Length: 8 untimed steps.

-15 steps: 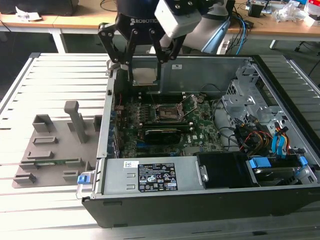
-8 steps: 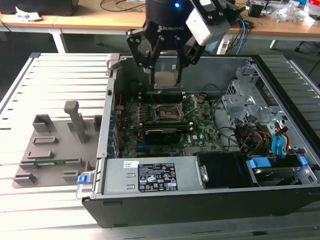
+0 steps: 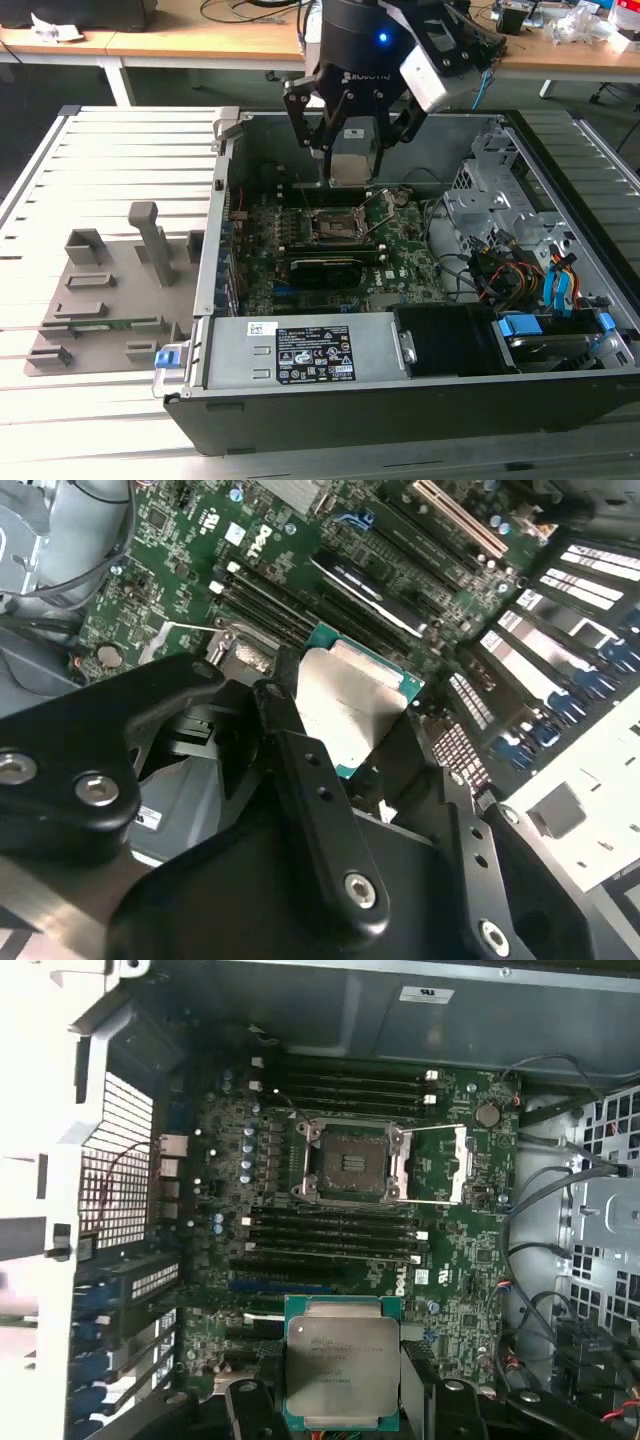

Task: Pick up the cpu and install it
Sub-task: 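Pick up the cpu and move it towards the insertion slot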

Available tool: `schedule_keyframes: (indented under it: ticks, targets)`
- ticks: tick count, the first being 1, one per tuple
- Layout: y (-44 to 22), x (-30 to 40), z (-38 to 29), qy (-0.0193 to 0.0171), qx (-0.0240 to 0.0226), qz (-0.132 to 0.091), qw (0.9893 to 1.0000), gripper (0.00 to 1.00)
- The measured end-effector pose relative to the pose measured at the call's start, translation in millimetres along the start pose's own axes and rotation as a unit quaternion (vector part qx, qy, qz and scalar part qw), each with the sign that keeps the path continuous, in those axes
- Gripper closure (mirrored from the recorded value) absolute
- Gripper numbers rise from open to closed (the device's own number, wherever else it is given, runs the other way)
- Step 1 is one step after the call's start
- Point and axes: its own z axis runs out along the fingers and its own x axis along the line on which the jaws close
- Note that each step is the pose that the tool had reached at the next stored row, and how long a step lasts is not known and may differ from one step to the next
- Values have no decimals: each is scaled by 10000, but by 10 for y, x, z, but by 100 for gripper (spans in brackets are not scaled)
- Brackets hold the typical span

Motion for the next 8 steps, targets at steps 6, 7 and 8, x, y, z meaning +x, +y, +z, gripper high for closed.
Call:
schedule_keyframes:
  ticks: [6, 7, 8]
  targets:
    - [30, -177, 147, 6, 0, 0, 10000, 45]
    - [32, -191, 157, 6, -1, 0, 10000, 45]
    - [37, -230, 180, 7, 0, -1, 10000, 45]
